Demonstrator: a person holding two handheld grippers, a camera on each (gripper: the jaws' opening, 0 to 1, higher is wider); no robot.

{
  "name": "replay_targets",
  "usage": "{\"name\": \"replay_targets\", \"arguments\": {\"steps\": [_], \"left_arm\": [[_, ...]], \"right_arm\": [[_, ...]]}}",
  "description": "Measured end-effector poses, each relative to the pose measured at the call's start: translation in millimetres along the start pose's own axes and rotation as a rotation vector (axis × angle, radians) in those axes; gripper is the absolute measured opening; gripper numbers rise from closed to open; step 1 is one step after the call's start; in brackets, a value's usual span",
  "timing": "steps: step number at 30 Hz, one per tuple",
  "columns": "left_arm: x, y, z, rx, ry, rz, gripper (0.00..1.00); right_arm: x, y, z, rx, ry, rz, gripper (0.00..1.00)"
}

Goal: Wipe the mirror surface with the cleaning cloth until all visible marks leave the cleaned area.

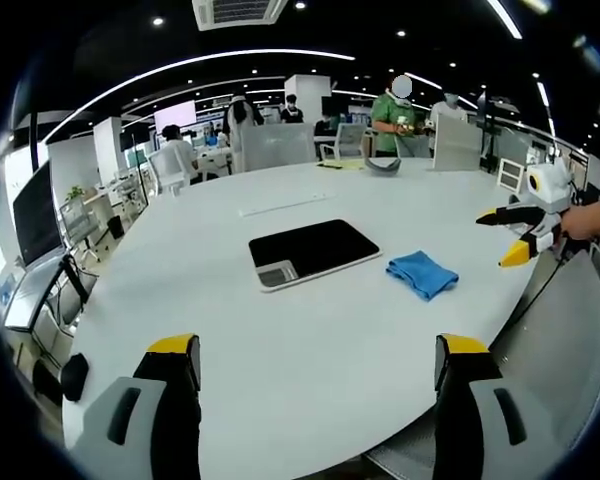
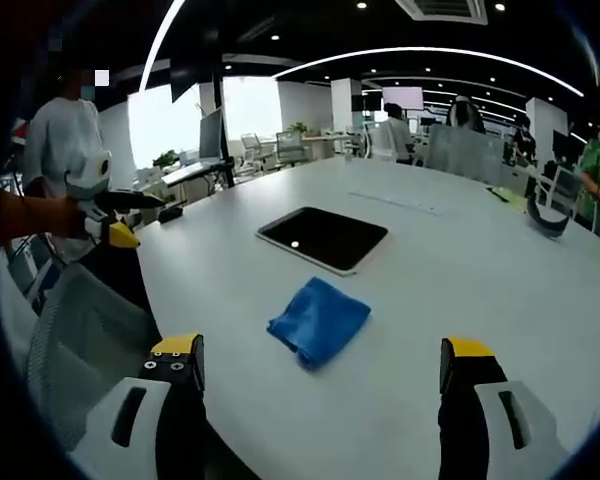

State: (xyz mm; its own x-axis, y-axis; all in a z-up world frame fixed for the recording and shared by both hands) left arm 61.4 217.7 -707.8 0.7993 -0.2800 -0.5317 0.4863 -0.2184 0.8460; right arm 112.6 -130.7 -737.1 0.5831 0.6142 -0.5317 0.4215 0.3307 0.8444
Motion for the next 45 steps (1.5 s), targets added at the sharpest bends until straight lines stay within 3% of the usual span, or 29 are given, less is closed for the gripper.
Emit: {"name": "replay_targets", "arguments": {"steps": [19, 29, 45], "left_arm": [[5.5, 3.6, -1.0, 0.001, 0.006, -0.013, 0.99], [9.5, 0.1, 4.8, 0.026, -0.030, -0.029, 0.99], [15.5, -3.3, -5.8, 0.039, -0.068, -0.031, 0.99]], "right_arm": [[8.2, 3.5, 4.1, -0.009, 0.026, 0.003, 0.96], [29.6, 10.4, 1.4, -0.045, 0.049, -0.031, 0.87], [77.4, 10.1, -0.1, -0.087, 0.099, -0.134, 0.66]]}}
Point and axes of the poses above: the point that each gripper's makers call its tool centre point, and the gripper's own axes: x roughly forward along the fingers, z roughly to its right, y roughly out of its top, the point moved 6 cm from there along -x, roughly backward along the fingers, and after that the axes turned 2 degrees about y, right-handed, at the moved point
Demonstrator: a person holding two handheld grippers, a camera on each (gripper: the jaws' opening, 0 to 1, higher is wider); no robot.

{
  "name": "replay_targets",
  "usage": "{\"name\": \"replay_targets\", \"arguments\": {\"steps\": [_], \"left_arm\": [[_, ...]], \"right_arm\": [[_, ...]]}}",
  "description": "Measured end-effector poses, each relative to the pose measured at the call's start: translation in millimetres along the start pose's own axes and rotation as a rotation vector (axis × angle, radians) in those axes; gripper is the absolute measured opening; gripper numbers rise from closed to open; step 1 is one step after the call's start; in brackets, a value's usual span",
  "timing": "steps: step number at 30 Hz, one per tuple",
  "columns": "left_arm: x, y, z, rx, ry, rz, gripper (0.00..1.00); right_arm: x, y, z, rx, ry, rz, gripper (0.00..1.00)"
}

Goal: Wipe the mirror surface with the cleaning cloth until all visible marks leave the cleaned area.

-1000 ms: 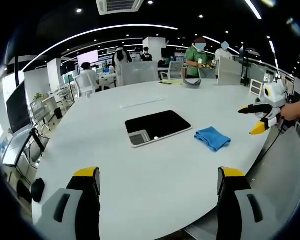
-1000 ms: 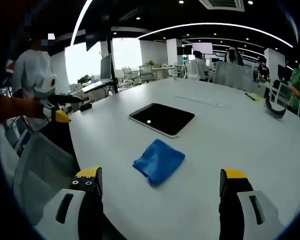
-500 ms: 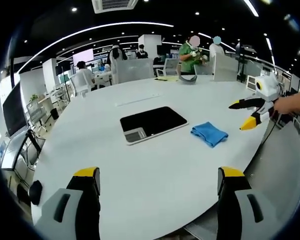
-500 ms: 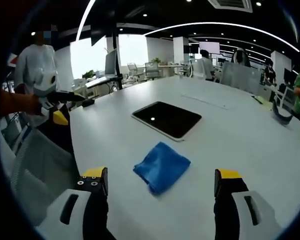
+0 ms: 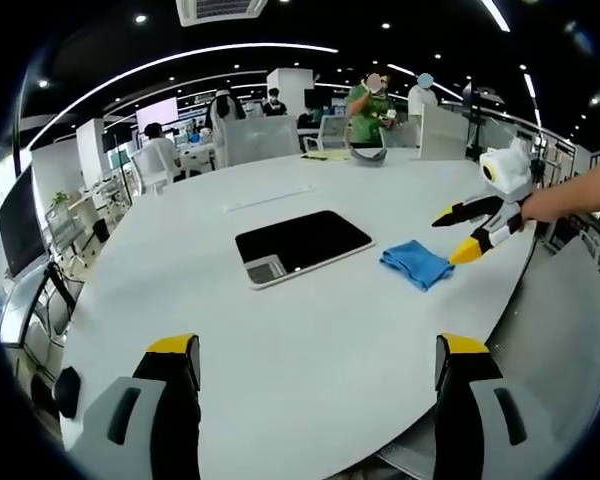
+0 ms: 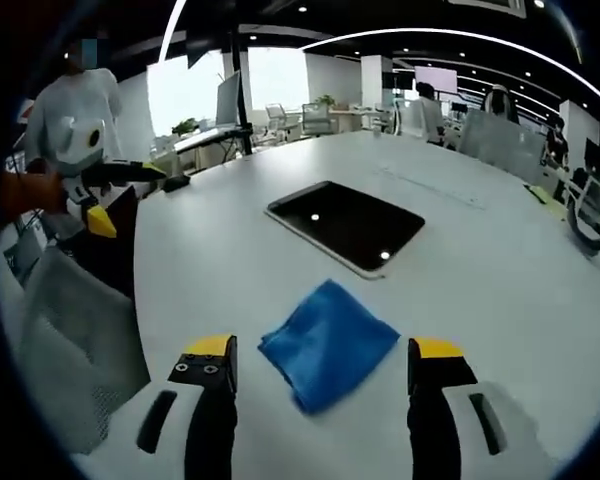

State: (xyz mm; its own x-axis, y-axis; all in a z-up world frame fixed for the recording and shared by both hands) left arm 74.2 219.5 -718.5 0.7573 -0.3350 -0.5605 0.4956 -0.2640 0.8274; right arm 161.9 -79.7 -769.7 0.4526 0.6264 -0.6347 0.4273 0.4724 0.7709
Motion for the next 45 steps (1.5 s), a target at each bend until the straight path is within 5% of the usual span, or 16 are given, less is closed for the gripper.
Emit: {"name": "replay_targets", "arguments": {"steps": [27, 45], "left_arm": [[0.9, -6.5, 10.6, -0.003, -0.012, -0.005, 0.98], [1.9, -6.4, 7.0, -0.017, -0.017, 0.001, 0.97]], "right_arm": [[40.3, -12.4, 6.2, -0.048, 0.027, -0.103, 0.32], [45.6, -9.8, 8.6, -0.102, -0.023, -0.153, 0.24]]}}
Point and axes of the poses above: the point that each gripper's makers call its tool centre point, and the gripper's own axes: x roughly forward along the fingers, z roughly to its right, y roughly out of its top, the point moved 6 cm from there along -x, roughly backward along the fingers, and after that the axes turned 2 degrees about y, right-handed, at the moved point
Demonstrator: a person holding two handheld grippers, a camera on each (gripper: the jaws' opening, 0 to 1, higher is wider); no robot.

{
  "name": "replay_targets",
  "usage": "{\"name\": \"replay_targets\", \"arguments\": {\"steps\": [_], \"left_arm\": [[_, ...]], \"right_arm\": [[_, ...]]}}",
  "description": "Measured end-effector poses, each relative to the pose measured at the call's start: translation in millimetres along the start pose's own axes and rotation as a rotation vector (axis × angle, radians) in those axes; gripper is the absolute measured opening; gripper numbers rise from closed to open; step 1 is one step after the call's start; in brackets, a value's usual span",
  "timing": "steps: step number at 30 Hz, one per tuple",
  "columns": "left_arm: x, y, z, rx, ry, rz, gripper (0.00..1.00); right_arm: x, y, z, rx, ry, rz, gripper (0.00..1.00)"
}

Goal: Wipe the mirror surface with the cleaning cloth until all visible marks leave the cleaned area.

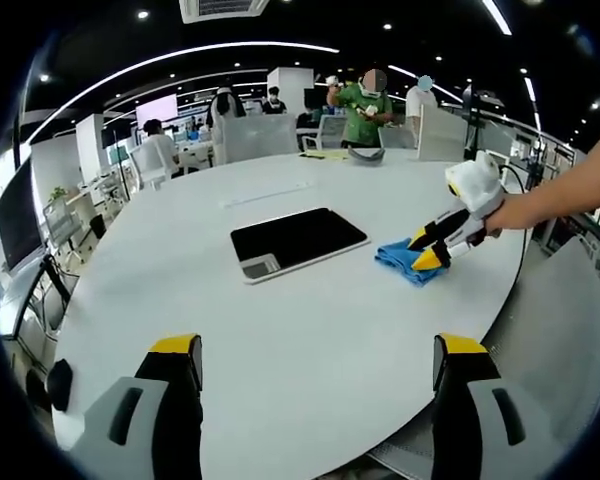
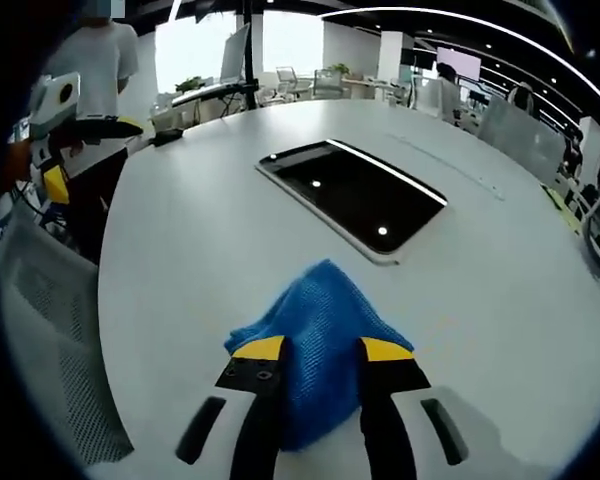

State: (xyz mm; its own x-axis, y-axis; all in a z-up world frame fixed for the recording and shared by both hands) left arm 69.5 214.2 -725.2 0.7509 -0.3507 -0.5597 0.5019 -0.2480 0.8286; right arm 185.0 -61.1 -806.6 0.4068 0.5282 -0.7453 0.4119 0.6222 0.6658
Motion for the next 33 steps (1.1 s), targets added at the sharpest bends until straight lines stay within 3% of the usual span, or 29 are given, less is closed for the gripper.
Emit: {"name": "replay_targets", "arguments": {"steps": [11, 24, 33], "left_arm": [[-1.3, -1.4, -3.8, -0.004, -0.004, 0.003, 0.96], [-1.7, -2.3, -1.2, -0.002, -0.023, 0.009, 0.96], [-2.7, -0.5, -5.8, 0.009, -0.025, 0.010, 0.98]], "right_arm": [[0.2, 0.8, -1.5, 0.043, 0.033, -0.017, 0.05], [-9.3, 11.1, 2.2, 0.067, 0.032, -0.005, 0.03], [-20.5, 34.1, 7.1, 0.024, 0.015, 0.015, 0.03]]}}
Point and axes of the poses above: the point that each gripper's makers call its tool centre point, and the gripper's own axes: x roughly forward along the fingers, z roughly to its right, y roughly out of its top, the point moved 6 cm from there along -x, roughly backward along the fingers, and after that the axes turned 2 degrees about y, right-handed, at the moved point
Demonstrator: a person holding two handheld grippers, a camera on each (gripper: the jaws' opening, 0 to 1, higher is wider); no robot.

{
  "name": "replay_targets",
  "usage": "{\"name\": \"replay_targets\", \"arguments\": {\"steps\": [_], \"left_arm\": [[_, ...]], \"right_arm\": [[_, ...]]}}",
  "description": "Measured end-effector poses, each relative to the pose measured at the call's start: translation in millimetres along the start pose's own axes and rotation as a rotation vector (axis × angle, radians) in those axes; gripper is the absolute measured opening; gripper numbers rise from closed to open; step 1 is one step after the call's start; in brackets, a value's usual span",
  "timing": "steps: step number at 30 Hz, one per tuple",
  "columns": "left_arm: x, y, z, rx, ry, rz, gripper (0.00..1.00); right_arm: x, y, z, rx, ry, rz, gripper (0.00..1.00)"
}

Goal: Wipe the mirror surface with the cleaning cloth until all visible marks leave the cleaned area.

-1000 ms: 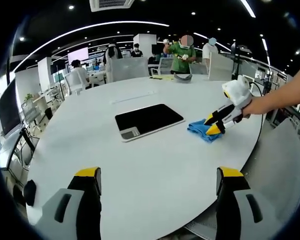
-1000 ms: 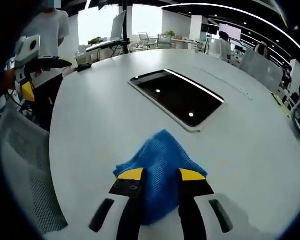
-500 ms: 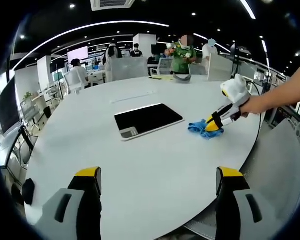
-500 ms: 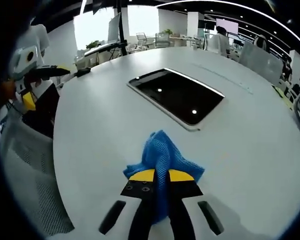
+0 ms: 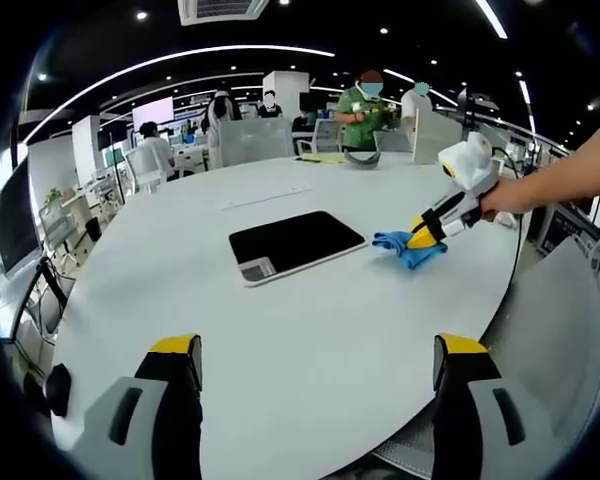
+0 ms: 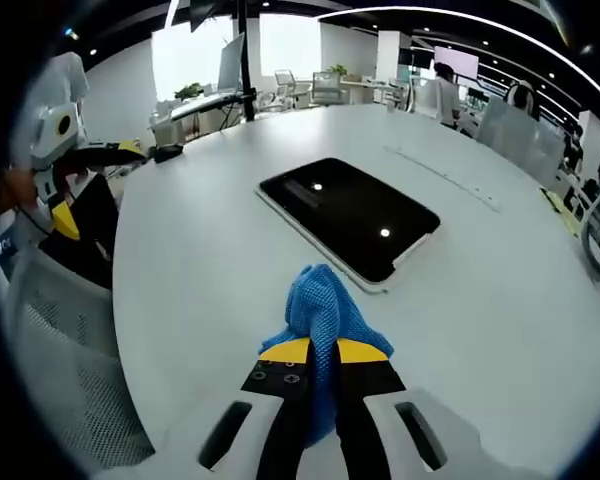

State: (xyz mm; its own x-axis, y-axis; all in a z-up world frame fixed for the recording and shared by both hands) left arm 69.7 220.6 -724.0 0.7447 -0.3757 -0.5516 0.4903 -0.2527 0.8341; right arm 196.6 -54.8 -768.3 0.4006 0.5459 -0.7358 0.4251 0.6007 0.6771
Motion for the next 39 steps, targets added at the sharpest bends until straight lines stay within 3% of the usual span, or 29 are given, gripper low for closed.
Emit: {"name": "replay_targets", "arguments": {"steps": [17, 39], "left_arm": [[-3.5, -4.4, -9.3, -0.010, 0.010, -0.002, 0.99], [-2.1, -1.1, -17.8, -0.019, 0.011, 0.009, 0.99]], "right_arm": [[3.0, 62.1, 18.0, -0.062, -0.023, 0.059, 0.03], [39.8, 111.5, 24.4, -0.109, 0.003, 0.072, 0.03]]}}
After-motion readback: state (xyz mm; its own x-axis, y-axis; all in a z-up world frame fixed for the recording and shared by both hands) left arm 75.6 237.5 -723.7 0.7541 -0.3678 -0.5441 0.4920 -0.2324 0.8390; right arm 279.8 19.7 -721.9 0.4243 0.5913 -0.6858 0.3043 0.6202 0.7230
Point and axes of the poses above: the point that each gripper's makers call its tool centre point, and the gripper's own axes: x roughly forward along the fingers, z roughly to its right, y roughly out of its top, the point moved 6 cm from there along -x, roughly backward along the fingers, and after that the axes turned 2 degrees about y, right-handed, at the moved point
